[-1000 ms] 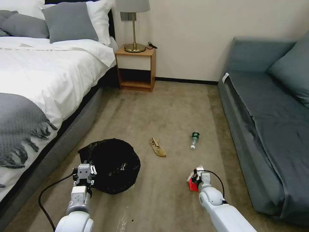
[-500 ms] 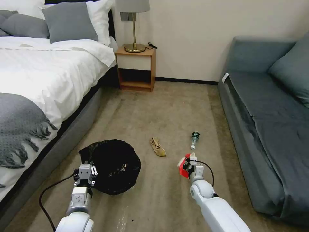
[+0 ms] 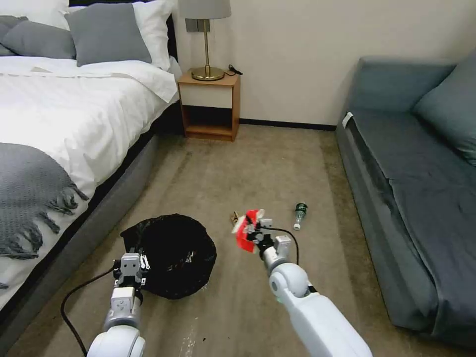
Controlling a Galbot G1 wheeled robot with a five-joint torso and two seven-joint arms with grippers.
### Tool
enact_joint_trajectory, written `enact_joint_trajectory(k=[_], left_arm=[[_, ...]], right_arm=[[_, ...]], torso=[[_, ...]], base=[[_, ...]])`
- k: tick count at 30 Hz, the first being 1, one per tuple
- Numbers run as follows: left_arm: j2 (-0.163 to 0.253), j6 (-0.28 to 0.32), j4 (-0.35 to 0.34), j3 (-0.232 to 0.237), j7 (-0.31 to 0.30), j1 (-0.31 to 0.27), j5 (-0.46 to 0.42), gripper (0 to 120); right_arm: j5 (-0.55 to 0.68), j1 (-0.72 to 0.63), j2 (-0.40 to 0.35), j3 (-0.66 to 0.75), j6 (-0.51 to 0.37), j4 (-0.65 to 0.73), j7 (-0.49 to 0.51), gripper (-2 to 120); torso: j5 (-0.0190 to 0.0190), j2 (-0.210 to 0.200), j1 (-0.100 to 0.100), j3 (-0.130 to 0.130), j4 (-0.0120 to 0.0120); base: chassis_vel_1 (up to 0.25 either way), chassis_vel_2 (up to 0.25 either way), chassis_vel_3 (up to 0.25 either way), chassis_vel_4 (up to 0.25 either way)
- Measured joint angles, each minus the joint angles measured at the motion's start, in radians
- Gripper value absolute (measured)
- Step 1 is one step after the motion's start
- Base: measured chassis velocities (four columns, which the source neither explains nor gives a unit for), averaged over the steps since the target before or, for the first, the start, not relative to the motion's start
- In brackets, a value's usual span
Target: Pick up the trash bin, then pick up the garbage on the floor and place it into the trash bin.
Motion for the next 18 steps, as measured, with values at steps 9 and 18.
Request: enact_joint_trajectory(k=[9,18], left_arm=[[-0.008,-0.017,0.004,-0.005,0.0,0.012,0.001,6],[-0.017,-0.022,0.005,0.008,0.0,0.013,0.01,6]], right_arm=[[0.034,-0.037,0.015,-0.085,-0.037,0.138,-0.023,2],[0.007,-0.083,0.05,-0.167,-0.057,0.191,-0.03,2]], torso=[[-0.0001,0.0,0.0,0.0,0.0],[-0.0001,0.0,0.0,0.0,0.0]], base=[[0.0,0.0,0.0,0.0],[0.0,0.0,0.0,0.0]])
